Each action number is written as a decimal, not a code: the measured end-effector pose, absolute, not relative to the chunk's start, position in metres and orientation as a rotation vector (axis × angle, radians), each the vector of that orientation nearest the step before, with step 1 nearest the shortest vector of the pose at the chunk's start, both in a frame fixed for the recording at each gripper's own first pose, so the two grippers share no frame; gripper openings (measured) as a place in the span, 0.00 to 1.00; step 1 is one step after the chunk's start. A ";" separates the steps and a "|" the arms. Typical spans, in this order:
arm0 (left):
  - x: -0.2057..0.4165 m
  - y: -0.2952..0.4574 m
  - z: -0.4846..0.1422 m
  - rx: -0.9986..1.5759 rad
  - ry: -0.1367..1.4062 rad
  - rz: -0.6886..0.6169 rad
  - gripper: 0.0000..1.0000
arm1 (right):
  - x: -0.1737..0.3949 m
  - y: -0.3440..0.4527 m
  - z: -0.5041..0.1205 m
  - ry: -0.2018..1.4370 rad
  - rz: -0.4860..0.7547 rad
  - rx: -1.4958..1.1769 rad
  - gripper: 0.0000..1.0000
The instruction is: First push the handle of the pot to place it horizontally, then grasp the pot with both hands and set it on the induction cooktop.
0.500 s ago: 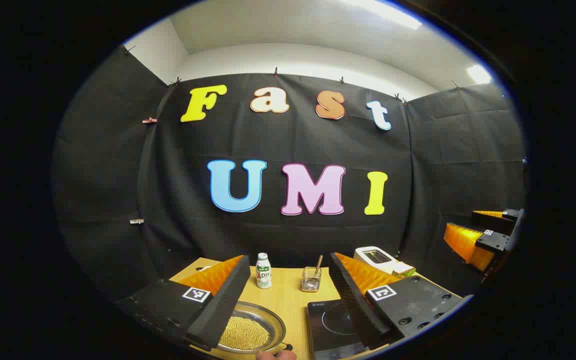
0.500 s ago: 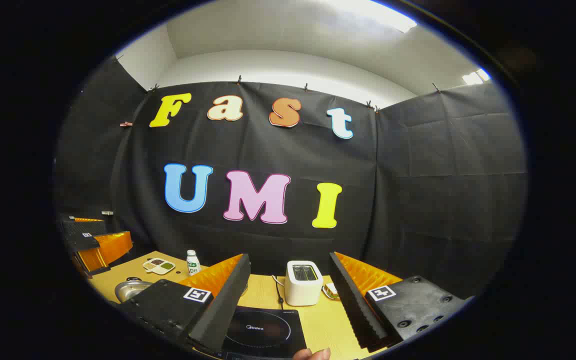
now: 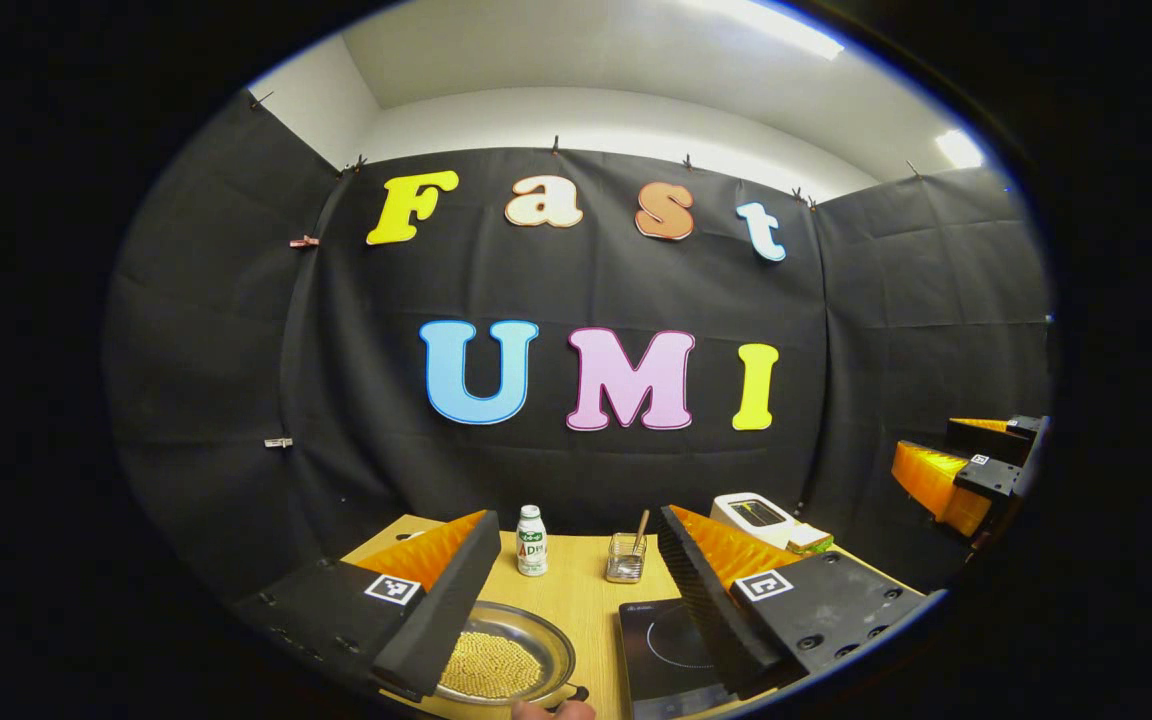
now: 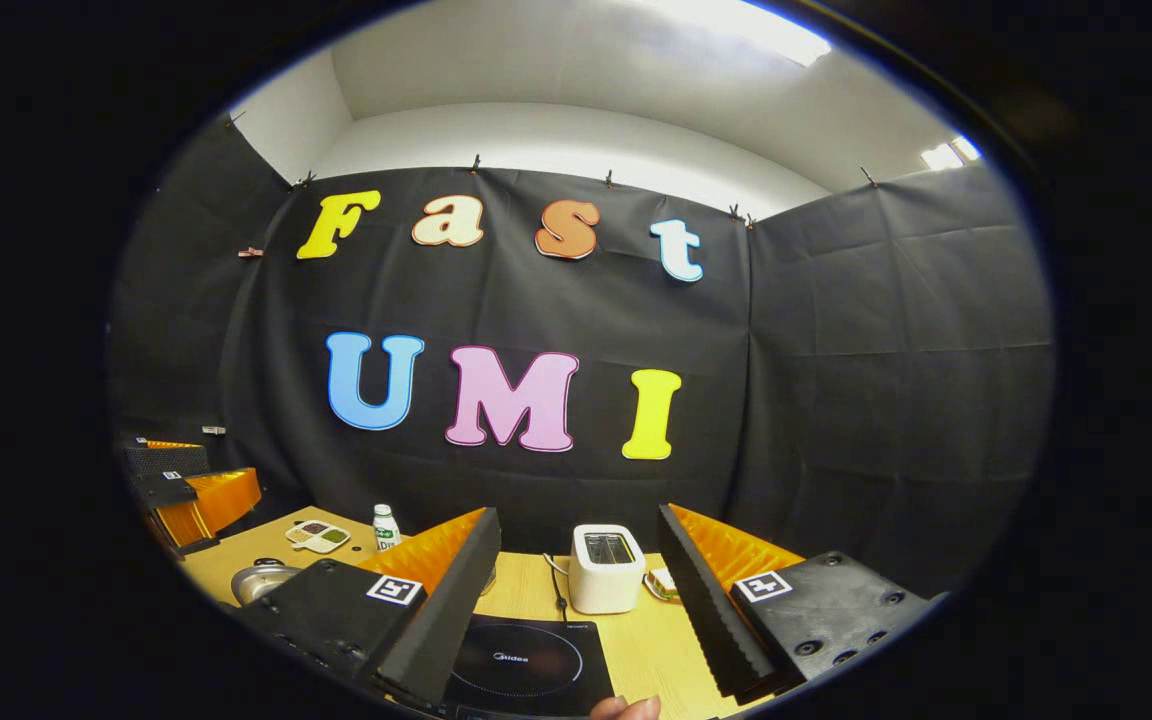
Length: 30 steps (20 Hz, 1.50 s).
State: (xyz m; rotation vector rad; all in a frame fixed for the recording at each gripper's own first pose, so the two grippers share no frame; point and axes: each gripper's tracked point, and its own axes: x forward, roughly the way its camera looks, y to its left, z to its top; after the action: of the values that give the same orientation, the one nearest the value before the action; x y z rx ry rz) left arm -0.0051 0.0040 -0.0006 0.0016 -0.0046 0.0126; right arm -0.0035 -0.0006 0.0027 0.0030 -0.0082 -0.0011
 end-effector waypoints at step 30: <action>-0.044 0.046 -0.077 -0.035 0.245 -0.063 0.05 | -0.017 -0.009 0.015 -0.064 0.014 0.038 0.98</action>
State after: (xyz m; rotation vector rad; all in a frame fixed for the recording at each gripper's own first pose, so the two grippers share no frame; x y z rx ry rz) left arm -0.0437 0.0456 -0.0769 -0.0353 0.2445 -0.0631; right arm -0.0170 -0.0089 0.0149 0.0383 -0.0637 0.0138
